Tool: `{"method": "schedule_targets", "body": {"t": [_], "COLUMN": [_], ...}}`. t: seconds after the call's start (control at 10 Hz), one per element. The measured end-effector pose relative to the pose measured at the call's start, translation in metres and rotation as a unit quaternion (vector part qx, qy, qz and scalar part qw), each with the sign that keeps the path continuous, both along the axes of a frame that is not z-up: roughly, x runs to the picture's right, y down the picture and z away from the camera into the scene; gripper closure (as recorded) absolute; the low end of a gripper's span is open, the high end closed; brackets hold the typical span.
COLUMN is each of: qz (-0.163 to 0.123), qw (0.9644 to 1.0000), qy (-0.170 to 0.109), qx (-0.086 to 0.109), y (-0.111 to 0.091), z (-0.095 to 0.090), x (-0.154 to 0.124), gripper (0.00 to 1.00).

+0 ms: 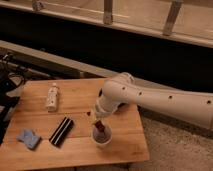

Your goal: Place the pepper in the ceramic cup

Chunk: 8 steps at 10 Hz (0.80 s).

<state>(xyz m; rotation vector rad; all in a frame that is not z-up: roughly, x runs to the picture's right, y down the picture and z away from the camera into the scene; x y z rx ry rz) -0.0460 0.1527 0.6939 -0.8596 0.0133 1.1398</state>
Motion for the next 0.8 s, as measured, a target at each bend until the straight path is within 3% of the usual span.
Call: {"method": "schedule_targets", "body": {"t": [0.2, 0.3, 0.8], "qz": [0.022, 0.028, 0.038], "qw": [0.9988, 0.9986, 0.9982], "qy": [-0.037, -0.041, -0.047], "qx": [-0.022, -0.015, -0.001], "y": [0.0061, 0.0071, 0.0053], "z": [0.0048, 0.0036, 0.001], "x": [0.004, 0.0075, 0.0109], "gripper": [0.32, 0.23, 0.21]}}
